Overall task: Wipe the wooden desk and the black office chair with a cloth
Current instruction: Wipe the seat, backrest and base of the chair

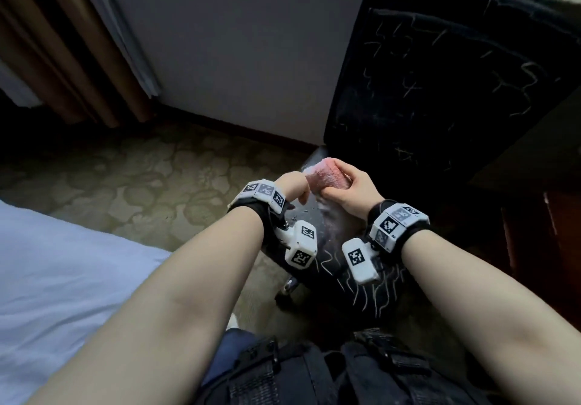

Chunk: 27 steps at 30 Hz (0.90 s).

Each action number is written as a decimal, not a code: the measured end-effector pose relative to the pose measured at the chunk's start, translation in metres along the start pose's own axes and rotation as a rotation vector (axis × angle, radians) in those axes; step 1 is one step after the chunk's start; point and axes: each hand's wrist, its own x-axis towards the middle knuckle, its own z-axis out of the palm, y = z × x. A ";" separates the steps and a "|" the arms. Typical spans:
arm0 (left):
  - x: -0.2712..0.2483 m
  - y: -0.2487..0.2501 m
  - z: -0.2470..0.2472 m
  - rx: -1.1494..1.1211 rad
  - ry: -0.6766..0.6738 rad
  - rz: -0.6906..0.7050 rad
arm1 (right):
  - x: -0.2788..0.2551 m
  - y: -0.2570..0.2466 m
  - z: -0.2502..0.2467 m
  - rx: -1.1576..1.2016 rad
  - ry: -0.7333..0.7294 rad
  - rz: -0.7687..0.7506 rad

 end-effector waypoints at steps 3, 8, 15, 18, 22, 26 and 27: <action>0.024 -0.014 -0.041 0.037 -0.135 -0.003 | 0.004 -0.013 0.024 -0.036 0.070 0.107; 0.057 -0.003 -0.076 0.021 -0.182 -0.078 | -0.007 -0.016 0.041 -0.065 0.165 0.255; 0.094 -0.008 -0.072 0.017 -0.187 -0.097 | -0.007 0.009 0.046 -0.055 0.190 0.410; 0.104 -0.007 -0.070 0.048 -0.190 -0.145 | 0.001 0.020 0.049 -0.052 0.163 0.446; 0.122 -0.002 -0.069 0.024 -0.171 -0.165 | 0.016 0.032 0.056 -0.031 0.102 0.488; 0.137 -0.002 -0.061 0.049 -0.167 -0.189 | 0.027 0.045 0.060 -0.060 0.039 0.501; 0.139 -0.002 -0.058 0.059 -0.162 -0.194 | 0.029 0.047 0.061 -0.067 0.032 0.502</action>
